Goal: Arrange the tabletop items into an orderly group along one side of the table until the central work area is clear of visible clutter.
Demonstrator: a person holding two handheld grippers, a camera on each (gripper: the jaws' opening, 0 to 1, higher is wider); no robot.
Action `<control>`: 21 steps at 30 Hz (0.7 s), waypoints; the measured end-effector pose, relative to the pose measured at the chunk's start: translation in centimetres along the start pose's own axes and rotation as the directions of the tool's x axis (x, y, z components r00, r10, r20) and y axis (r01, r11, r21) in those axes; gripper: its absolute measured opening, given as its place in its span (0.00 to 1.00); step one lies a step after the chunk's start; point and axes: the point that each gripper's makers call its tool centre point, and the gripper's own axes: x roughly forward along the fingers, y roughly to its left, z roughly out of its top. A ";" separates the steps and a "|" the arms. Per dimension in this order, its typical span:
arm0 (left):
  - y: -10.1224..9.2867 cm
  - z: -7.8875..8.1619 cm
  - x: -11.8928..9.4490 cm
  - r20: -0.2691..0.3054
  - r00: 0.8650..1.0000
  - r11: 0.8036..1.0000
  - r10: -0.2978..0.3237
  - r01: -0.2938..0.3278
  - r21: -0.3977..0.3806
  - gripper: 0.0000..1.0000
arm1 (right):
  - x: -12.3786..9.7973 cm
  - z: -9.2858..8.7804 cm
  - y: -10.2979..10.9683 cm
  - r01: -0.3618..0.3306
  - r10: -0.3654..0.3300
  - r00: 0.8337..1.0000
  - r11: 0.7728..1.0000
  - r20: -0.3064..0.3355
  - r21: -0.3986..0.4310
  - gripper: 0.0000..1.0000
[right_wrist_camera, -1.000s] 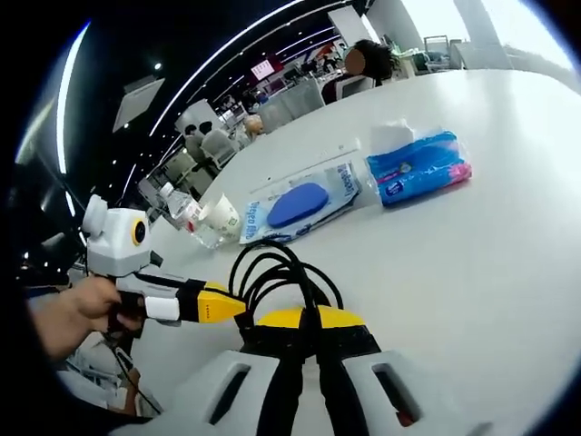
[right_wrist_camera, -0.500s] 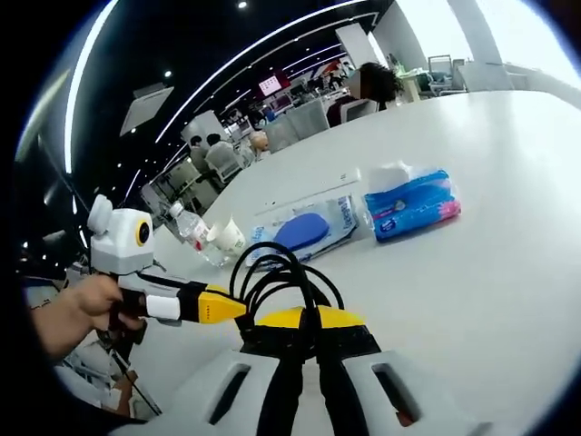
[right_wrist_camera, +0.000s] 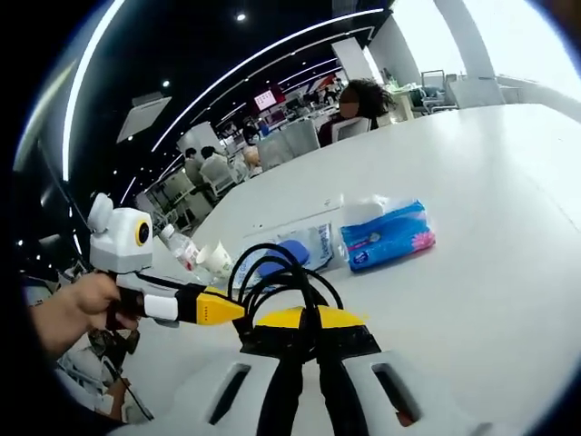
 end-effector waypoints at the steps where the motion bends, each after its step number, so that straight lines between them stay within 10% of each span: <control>1: -0.1 0.2 0.2 0.000 1.000 1.000 -0.002 0.002 -0.001 0.03 | 0.0 0.2 -0.3 0.003 -0.003 1.000 1.000 0.004 0.003 0.00; 21: -0.8 0.7 3.3 -0.026 0.999 0.998 -0.018 0.016 -0.057 0.02 | 0.4 0.5 -3.2 0.039 -0.039 0.999 0.999 -0.007 0.003 0.00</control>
